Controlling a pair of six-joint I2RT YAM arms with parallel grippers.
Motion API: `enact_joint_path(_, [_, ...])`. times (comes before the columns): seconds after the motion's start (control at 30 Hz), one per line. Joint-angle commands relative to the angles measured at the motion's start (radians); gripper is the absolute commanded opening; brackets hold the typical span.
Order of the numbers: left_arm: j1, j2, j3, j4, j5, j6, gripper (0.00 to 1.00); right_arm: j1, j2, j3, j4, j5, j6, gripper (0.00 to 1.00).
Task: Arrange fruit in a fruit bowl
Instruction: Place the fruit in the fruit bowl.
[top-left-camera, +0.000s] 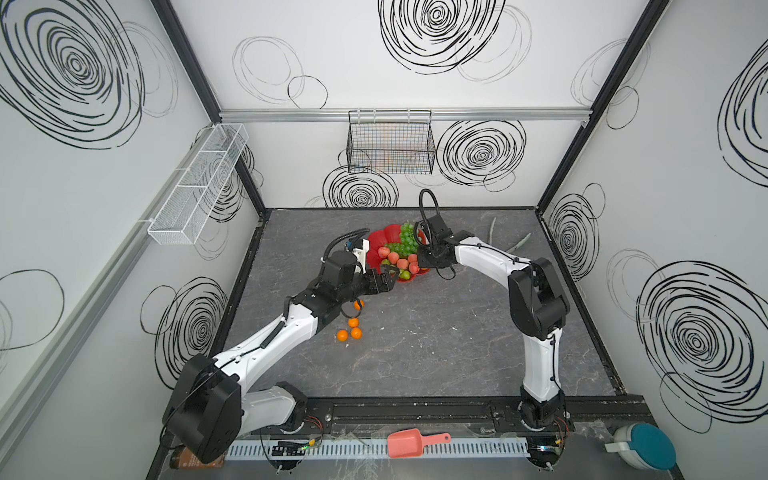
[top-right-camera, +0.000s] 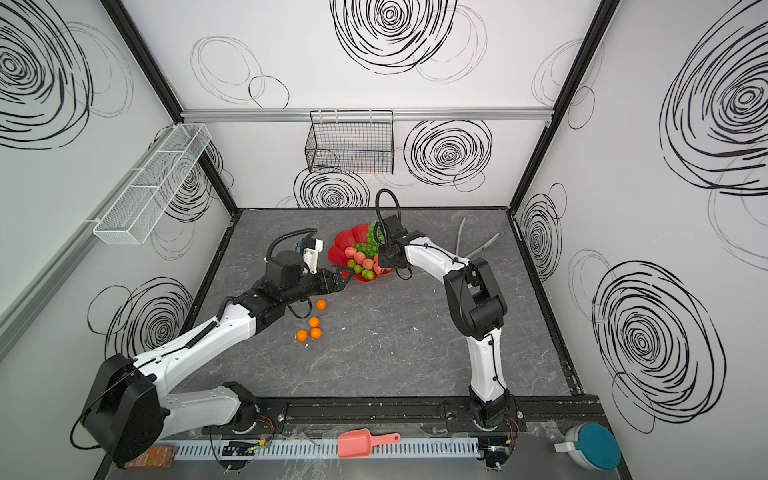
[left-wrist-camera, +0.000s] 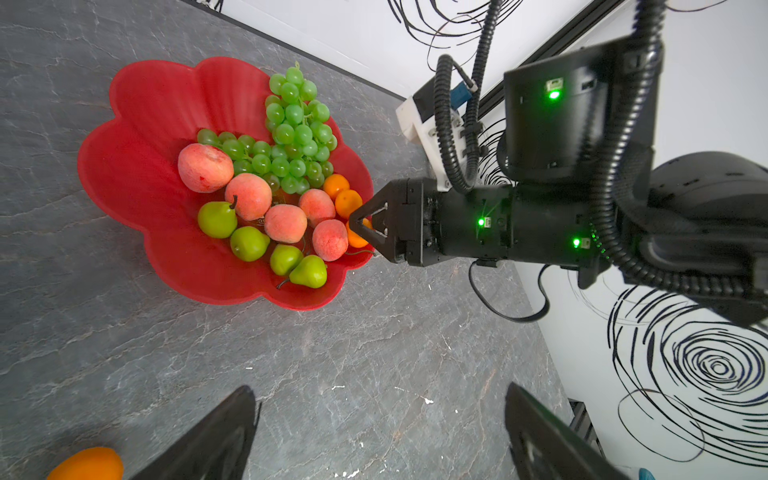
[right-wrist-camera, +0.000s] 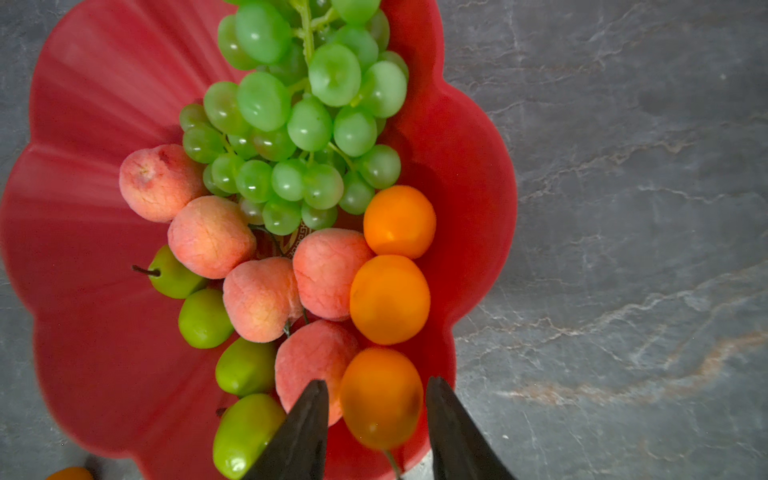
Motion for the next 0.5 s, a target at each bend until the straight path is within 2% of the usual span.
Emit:
enact_joint_path(0.0, [0.008,-0.027,-0.008,0.018,0.009,0.013,0.96,-0.001,-0.006,0.016,-0.010,0.004,-0.007,0.46])
enact_joint_path(0.23, [0.018,-0.047,-0.008,-0.008,0.006,0.016,0.96,-0.001,-0.027,0.021,-0.019,0.018,-0.010,0.45])
enact_joint_path(0.47, [0.045,-0.139,-0.007,-0.125,-0.025,0.036,0.96,0.012,-0.136,-0.047,0.025,0.025,-0.016,0.43])
